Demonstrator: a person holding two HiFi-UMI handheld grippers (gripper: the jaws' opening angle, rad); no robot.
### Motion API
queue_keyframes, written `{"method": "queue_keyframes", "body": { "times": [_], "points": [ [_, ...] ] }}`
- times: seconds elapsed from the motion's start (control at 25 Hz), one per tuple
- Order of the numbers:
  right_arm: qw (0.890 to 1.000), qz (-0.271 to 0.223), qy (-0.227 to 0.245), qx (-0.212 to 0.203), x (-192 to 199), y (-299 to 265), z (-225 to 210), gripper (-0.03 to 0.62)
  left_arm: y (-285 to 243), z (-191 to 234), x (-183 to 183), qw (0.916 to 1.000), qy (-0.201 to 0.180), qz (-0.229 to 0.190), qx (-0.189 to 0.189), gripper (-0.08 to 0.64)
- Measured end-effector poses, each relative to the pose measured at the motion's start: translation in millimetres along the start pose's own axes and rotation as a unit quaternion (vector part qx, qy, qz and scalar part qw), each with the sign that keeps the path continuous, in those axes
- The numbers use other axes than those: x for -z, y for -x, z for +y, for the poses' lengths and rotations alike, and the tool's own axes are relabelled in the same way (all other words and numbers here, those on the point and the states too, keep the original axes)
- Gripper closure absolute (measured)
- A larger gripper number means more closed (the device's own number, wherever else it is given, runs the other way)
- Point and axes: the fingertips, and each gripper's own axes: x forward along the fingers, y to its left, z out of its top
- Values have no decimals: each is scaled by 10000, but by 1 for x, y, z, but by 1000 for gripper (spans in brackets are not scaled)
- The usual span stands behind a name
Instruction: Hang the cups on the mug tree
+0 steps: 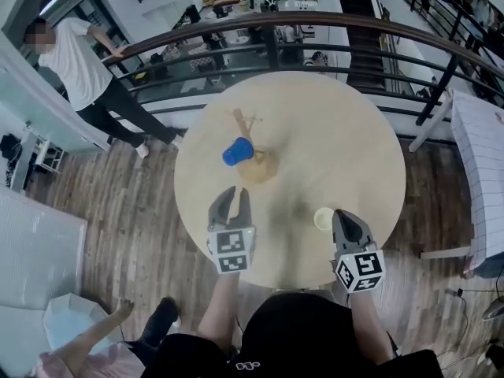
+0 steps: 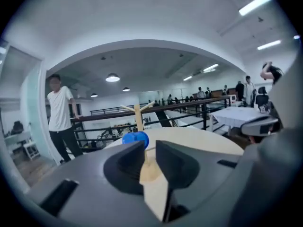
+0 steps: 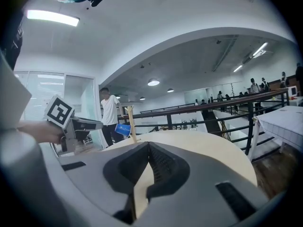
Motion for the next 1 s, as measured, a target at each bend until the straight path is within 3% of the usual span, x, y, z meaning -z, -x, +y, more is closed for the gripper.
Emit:
{"method": "queue_keyframes", "body": {
  "times": [0.08, 0.24, 0.72, 0.76, 0.8, 0.88, 1.0],
  "points": [
    [9999, 20, 18, -111, 0, -5, 6, 583, 14, -1, 17, 9982, 594, -17, -84, 533],
    [9994, 43, 83, -348, -1, -13, 19, 583, 35, -13, 41, 9856, 1684, -143, 101, 548],
    [9978, -300, 126, -582, -14, -9, 33, 580, 52, -17, 51, 9853, 1703, -64, 119, 548],
    [9976, -316, 118, -608, -14, -8, 32, 538, 53, -18, 52, 9853, 1703, -45, 136, 548],
    [9973, -309, 128, -655, -13, -8, 31, 438, 53, -19, 53, 9853, 1701, -26, 154, 548],
    [9966, -245, 232, -747, -5, -7, 28, 334, 53, -21, 56, 9852, 1701, 12, 197, 548],
    [9963, 14, 426, -745, 21, -4, 17, 285, 52, -25, 60, 9850, 1704, 68, 250, 548]
  ]
}}
